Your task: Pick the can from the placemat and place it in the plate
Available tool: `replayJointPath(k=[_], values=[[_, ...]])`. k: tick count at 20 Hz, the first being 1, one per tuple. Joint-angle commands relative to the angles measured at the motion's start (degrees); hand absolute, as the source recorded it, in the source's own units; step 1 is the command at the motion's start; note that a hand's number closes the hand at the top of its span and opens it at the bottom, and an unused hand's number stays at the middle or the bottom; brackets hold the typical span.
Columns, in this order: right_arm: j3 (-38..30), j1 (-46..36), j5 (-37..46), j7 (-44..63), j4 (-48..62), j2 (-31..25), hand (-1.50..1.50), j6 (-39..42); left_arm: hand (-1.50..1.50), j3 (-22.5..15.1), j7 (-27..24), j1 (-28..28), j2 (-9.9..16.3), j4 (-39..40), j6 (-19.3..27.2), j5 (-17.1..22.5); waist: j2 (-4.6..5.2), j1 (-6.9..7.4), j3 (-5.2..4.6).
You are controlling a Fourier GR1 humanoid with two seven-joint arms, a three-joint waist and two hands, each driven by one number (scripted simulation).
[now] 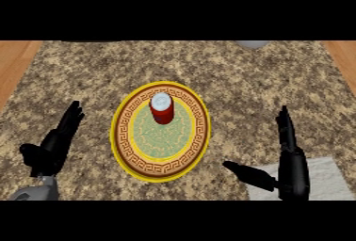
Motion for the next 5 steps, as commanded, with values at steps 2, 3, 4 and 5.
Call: replayJointPath(k=[2,3,4,5], values=[[-7.7,4.3,-8.6,-19.3,13.0,4.1,-1.5,9.0,0.0,-1.0,-0.8,1.0,-1.4,-0.7,0.6,-1.0,0.04,0.22,0.01],[-8.5,4.9,-8.1,-19.7,12.6,3.3,-1.5,11.3,0.0,0.9,-0.4,-2.5,0.3,2.3,0.1,-0.4,-0.01,-0.03,-0.07],[-10.6,5.1,-7.2,-13.7,6.4,-0.4,-1.5,13.0,0.0,0.0,1.0,-0.6,0.0,-0.8,-0.7,-0.4,-0.1,-0.01,-0.11],[-13.7,6.4,-10.9,-20.6,11.1,-0.7,-1.5,15.5,0.0,-1.3,1.3,-1.4,-2.7,-0.6,2.3,-1.6,-0.07,-0.13,-0.06]])
